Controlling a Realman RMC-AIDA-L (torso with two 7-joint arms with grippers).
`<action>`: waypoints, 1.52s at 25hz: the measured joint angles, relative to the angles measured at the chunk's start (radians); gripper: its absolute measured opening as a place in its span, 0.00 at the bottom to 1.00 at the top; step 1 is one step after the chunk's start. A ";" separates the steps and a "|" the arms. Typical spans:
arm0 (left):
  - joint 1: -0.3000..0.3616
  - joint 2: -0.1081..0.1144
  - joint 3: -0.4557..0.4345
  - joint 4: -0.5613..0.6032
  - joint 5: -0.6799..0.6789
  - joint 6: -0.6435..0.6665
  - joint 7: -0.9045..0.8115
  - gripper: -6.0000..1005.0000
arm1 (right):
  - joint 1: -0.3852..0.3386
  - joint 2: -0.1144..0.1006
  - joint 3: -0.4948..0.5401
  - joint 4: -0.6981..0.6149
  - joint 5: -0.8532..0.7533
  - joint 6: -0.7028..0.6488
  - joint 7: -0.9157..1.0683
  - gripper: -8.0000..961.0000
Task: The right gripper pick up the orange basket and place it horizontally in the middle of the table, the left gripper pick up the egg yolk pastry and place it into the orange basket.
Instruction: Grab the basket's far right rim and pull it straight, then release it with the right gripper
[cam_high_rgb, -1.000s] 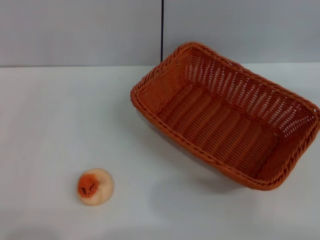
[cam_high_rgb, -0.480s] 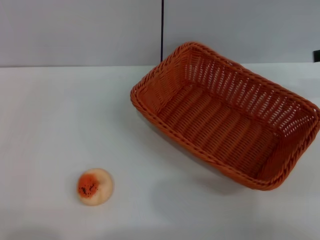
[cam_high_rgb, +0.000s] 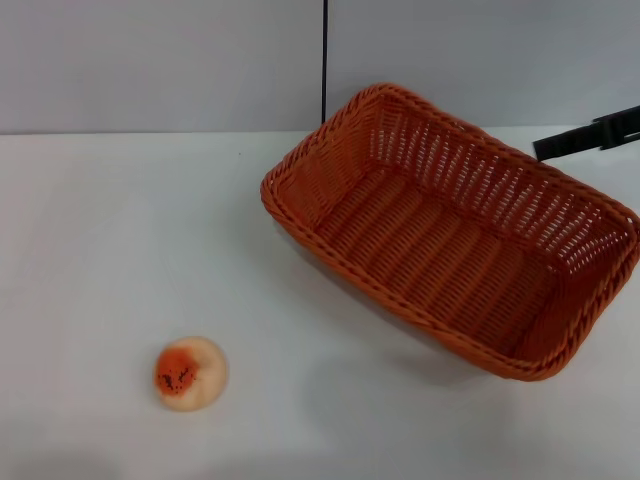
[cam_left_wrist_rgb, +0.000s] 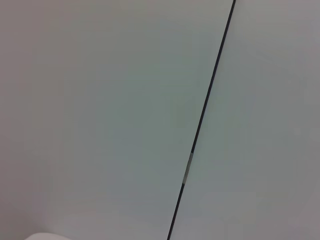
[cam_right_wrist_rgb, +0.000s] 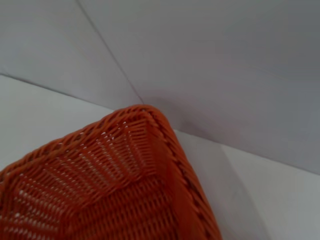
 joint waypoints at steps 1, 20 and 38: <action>0.001 0.000 0.000 0.000 0.000 0.000 0.000 0.81 | 0.001 0.008 -0.009 0.004 0.000 -0.017 -0.002 0.66; -0.005 0.003 -0.006 0.010 -0.006 0.031 -0.002 0.81 | 0.005 0.096 -0.056 0.102 0.008 -0.243 -0.133 0.63; 0.002 0.003 -0.005 0.012 -0.006 0.044 0.000 0.81 | 0.020 0.101 -0.098 0.049 0.005 -0.222 -0.225 0.19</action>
